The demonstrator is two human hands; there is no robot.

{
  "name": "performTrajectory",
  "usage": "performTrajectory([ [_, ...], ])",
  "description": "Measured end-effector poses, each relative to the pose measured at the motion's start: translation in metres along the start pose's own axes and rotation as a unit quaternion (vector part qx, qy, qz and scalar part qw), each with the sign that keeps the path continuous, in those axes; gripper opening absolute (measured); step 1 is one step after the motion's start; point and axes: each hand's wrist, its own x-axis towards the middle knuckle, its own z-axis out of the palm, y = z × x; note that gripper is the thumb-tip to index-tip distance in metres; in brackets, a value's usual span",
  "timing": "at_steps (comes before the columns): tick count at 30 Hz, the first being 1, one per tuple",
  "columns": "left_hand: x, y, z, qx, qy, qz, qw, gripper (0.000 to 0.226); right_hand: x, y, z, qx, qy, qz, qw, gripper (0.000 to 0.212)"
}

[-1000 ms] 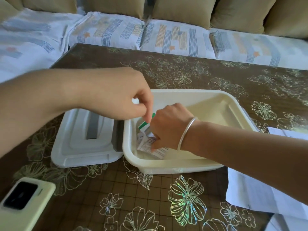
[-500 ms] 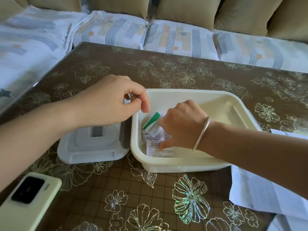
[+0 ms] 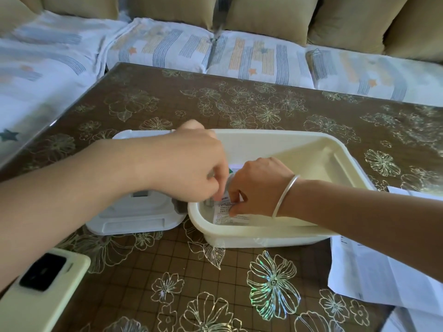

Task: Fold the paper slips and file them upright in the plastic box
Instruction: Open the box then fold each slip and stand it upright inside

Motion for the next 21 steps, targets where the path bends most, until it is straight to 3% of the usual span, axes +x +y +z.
performTrajectory([
  [4, 0.023, 0.014, 0.004, 0.128, -0.082, -0.012, 0.988, 0.026, -0.001, 0.004, 0.004, 0.032, 0.011, 0.013, 0.999, 0.029],
  [11, 0.036, 0.012, 0.016, 0.199, -0.169, -0.041, 0.964, 0.029, -0.008, 0.012, 0.008, 0.061, -0.001, 0.027, 0.998, 0.025],
  [17, 0.040, 0.015, 0.019, 0.229, -0.162, -0.036, 0.959, 0.025, -0.013, 0.011, 0.005, 0.102, -0.036, 0.021, 0.994, 0.029],
  [21, 0.041, 0.012, 0.021, 0.221, -0.168, -0.022, 0.960, 0.027, -0.013, 0.011, 0.005, 0.091, -0.045, 0.014, 0.995, 0.016],
])
